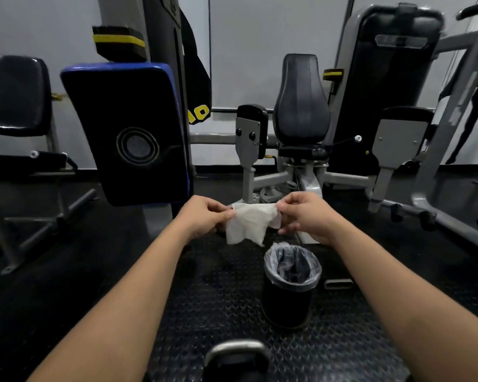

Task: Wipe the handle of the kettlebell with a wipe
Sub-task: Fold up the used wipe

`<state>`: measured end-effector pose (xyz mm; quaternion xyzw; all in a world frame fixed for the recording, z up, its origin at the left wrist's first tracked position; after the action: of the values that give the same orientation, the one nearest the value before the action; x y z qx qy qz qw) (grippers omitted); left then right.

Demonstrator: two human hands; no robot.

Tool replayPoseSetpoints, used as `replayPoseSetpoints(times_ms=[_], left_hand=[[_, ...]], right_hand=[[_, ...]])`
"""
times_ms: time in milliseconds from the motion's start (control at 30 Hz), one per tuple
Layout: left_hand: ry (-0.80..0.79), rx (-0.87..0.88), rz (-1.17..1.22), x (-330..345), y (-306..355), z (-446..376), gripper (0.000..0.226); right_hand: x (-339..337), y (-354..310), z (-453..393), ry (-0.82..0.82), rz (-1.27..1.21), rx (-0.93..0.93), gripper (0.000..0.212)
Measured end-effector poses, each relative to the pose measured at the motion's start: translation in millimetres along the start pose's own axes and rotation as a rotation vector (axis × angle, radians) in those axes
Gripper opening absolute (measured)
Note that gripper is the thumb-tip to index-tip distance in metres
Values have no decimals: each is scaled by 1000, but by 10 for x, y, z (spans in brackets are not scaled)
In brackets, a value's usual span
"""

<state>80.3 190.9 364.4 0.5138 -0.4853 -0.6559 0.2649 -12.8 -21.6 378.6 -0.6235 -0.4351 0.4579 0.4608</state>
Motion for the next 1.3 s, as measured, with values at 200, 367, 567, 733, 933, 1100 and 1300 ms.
replayPoseSetpoints(times_ms=[200, 367, 567, 733, 933, 1100, 1300], left_hand=[[-2, -17, -54, 246, -194, -358, 13], [-23, 56, -338, 642, -123, -613, 16], [-104, 86, -547, 1267, -240, -1111, 33], [-166, 64, -619, 1814, -516, -1567, 38], [-212, 17, -696, 2303, -1124, -2095, 43], [-269, -66, -733, 2527, -1706, -2337, 43], [-304, -69, -864, 2602, -2145, -2639, 57]], right_hand=[[-399, 475, -187, 95, -183, 55, 8], [-606, 930, -472, 144, -216, 77, 13], [-924, 1578, -837, 233, -201, 146, 16], [-1216, 2318, -1091, 283, -170, 222, 17], [-1349, 3465, -1320, 306, -82, 370, 17], [-1424, 3926, -1350, 187, 485, 437, 26], [-1382, 4008, -1600, -146, 1027, 232, 62]])
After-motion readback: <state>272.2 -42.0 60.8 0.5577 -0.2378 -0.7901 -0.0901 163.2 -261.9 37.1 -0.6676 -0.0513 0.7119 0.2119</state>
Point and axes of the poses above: each hand's wrist, its own z-axis away from the middle knuckle, its own x-axis out of the palm, y = z × x, the point moved 9 cm from there along -z, towards the middle knuckle, and after that the axes turned 8 degrees about -x, right-handed, at the moved point
